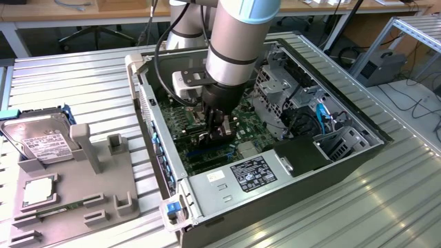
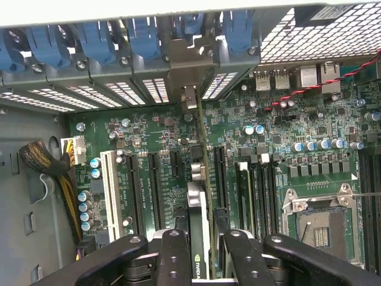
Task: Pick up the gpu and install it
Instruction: 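Insert the gpu into the slot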
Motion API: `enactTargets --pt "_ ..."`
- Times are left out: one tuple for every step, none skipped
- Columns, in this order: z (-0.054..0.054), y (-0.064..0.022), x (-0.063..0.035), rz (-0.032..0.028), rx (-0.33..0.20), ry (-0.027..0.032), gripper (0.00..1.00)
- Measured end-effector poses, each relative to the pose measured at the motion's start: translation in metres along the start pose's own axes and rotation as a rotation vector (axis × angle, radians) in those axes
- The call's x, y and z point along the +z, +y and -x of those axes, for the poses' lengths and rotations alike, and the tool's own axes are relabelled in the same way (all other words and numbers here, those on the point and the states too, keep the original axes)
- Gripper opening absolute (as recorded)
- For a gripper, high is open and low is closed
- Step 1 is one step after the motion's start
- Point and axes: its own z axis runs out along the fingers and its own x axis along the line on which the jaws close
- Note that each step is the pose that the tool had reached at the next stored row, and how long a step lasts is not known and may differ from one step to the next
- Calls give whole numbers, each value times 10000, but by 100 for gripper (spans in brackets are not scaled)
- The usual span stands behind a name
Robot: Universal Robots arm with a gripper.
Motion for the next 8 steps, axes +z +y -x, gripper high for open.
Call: enactTargets --pt "0 1 3 0 1 0 27" --pt "-1 3 6 0 0 0 27" --pt "-1 3 7 0 0 0 27" --pt "-1 4 7 0 0 1 27" --pt "-1 4 7 0 0 0 27" --pt "-1 9 16 -2 2 -4 27" --pt "-2 15 19 -1 0 -2 27" --pt "-2 15 19 -1 0 -1 27"
